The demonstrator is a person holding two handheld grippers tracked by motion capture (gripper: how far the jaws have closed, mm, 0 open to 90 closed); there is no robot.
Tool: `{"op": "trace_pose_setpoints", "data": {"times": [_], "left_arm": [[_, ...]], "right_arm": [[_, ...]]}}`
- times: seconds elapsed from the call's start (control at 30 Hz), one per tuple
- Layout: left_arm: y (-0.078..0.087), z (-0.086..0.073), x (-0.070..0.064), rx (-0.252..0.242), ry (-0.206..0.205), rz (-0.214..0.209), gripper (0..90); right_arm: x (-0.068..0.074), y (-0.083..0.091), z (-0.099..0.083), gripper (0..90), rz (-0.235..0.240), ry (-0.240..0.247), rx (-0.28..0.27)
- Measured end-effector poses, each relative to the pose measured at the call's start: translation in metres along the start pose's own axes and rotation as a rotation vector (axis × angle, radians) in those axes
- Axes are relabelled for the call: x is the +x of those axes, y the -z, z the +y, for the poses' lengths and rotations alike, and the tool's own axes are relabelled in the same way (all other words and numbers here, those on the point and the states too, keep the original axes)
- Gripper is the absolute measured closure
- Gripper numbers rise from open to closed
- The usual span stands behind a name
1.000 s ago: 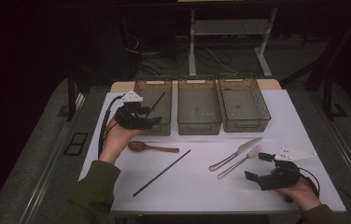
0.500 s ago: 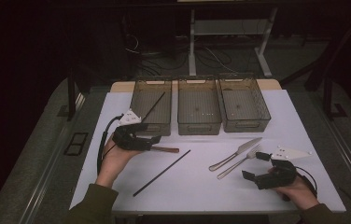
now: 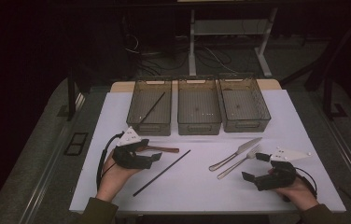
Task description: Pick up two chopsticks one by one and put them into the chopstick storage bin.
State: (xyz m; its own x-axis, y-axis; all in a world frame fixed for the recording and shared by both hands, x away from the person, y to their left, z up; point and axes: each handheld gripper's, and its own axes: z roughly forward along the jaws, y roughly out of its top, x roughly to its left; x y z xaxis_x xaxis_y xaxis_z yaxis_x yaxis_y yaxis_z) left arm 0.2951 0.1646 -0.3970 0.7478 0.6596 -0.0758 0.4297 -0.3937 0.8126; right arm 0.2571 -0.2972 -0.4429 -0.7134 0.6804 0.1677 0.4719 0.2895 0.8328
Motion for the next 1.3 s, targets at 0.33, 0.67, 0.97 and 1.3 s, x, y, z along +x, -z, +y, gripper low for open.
{"op": "trace_pose_setpoints", "data": {"times": [0.33, 0.67, 0.97, 1.3], "left_arm": [[0.001, -0.022, -0.009, 0.035, -0.001, 0.001, 26.3], [-0.006, -0.038, -0.011, 0.05, 0.019, -0.032, 39.9], [-0.013, -0.04, -0.016, 0.078, 0.028, -0.079, 59.9], [-0.022, -0.041, -0.022, 0.15, -0.02, -0.12, 73.4]], "right_arm": [[0.0, 0.0, -0.001, 2.7, -0.004, 0.003, 0.001], [0.0, 0.0, -0.001, 2.7, -0.006, 0.005, 0.001], [0.001, -0.001, 0.0, 2.7, -0.003, 0.005, 0.004], [0.001, -0.001, 0.0, 2.7, -0.002, 0.006, 0.005]]}}
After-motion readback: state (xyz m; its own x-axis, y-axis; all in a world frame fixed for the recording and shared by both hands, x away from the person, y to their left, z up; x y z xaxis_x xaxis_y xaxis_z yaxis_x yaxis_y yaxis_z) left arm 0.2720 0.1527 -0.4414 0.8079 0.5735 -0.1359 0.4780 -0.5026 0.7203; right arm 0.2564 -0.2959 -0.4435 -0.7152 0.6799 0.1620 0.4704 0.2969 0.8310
